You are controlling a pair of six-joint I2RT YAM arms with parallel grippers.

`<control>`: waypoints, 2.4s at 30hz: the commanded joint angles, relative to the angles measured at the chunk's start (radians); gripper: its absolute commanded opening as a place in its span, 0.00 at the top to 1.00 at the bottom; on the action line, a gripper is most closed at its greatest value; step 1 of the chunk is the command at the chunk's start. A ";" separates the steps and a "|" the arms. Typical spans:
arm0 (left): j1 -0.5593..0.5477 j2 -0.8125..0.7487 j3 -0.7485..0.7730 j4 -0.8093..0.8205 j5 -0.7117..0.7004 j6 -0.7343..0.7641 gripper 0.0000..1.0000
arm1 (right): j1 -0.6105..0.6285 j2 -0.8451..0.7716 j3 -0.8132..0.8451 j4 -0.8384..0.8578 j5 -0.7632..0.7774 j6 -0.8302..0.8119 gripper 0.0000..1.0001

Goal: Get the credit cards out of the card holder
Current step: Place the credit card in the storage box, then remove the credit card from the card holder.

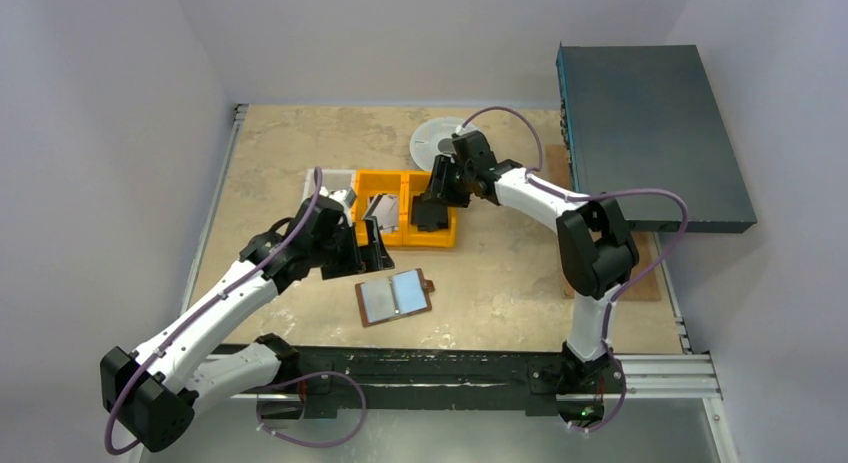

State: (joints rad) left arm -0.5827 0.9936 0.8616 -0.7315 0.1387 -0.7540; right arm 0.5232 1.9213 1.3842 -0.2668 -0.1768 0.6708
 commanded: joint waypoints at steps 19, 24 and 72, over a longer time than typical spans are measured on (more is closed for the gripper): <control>0.129 0.016 0.040 -0.111 -0.085 0.010 0.01 | 0.171 -0.426 -0.226 -0.062 0.173 0.029 0.01; 0.133 0.016 0.042 -0.120 -0.122 -0.036 0.01 | 0.272 -0.498 -0.337 0.000 0.224 0.106 0.01; 0.328 -0.071 -0.092 -0.198 -0.213 -0.066 0.01 | 0.652 -0.073 -0.105 -0.094 0.367 0.037 0.28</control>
State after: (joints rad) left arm -0.2687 0.9363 0.7792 -0.9688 -0.0902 -0.8413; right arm 1.1641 1.8160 1.2045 -0.3450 0.1875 0.7155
